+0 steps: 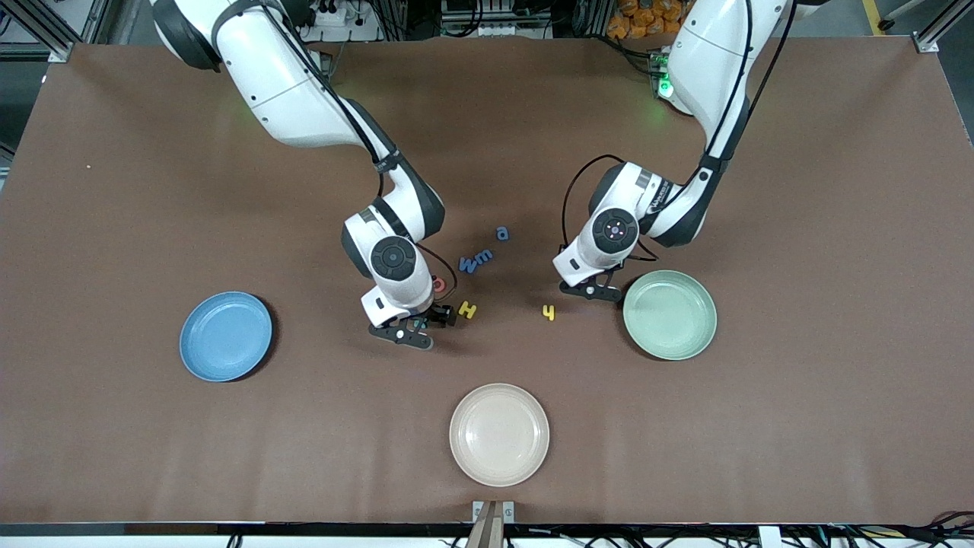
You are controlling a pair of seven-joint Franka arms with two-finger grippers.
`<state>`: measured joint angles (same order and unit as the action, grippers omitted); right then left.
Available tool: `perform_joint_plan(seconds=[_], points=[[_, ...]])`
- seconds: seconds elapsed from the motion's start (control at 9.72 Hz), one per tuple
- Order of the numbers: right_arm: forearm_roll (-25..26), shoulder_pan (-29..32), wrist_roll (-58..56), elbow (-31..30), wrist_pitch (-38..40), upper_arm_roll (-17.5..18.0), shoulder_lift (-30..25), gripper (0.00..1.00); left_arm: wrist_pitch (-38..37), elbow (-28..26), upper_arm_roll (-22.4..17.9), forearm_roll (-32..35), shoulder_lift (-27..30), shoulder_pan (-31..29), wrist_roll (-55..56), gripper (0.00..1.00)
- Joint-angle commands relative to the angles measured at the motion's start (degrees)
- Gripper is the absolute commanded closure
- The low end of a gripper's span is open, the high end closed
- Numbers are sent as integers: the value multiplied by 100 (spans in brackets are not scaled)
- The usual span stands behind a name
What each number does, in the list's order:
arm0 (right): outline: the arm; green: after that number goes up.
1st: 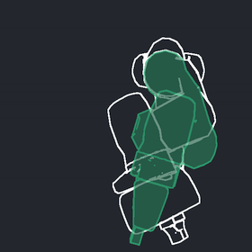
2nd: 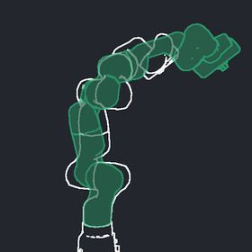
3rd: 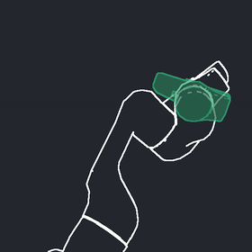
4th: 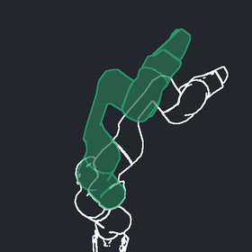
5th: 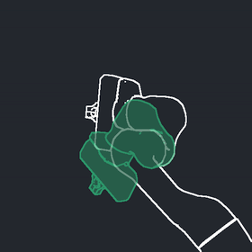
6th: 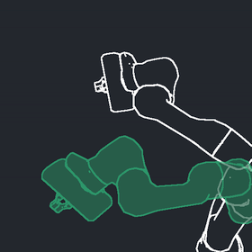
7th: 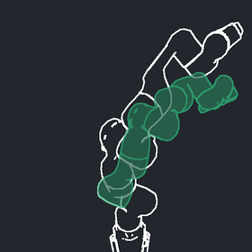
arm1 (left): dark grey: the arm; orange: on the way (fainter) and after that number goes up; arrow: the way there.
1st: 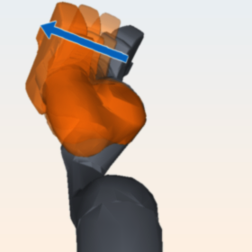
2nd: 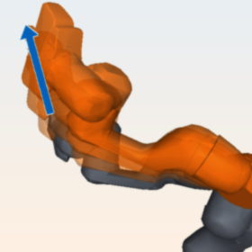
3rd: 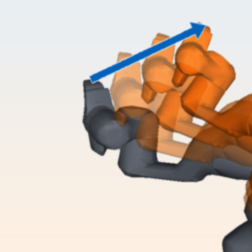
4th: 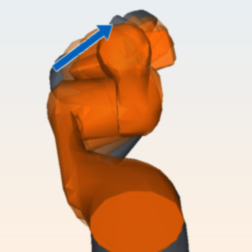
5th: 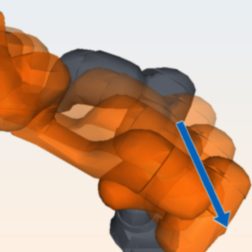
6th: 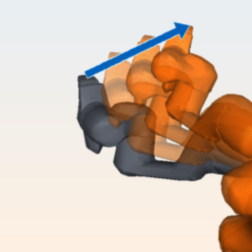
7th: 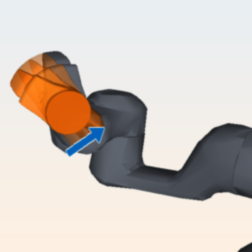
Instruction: Sort uppercase to blue plate, lowercase to green plate
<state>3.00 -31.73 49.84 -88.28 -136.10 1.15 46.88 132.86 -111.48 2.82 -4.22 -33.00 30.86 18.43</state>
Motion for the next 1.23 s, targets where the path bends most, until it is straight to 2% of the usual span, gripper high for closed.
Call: perform_joint_plan(seconds=[0.0,0.51,0.82,1.13], points=[[-98,70,-106,-93,-48,78,-91,0,100,-58,-27,-79,-48,52,20,65],[-98,141,-141,-84,-48,78,-135,0,48,161,-27,-61,-83,8,-68,69],[-98,132,-141,-84,-48,69,-144,0,-627,573,-36,-35,-40,-45,-112,72],[-107,141,-141,-40,-48,69,-205,0,-831,653,-80,-26,-13,-202,-514,72]])
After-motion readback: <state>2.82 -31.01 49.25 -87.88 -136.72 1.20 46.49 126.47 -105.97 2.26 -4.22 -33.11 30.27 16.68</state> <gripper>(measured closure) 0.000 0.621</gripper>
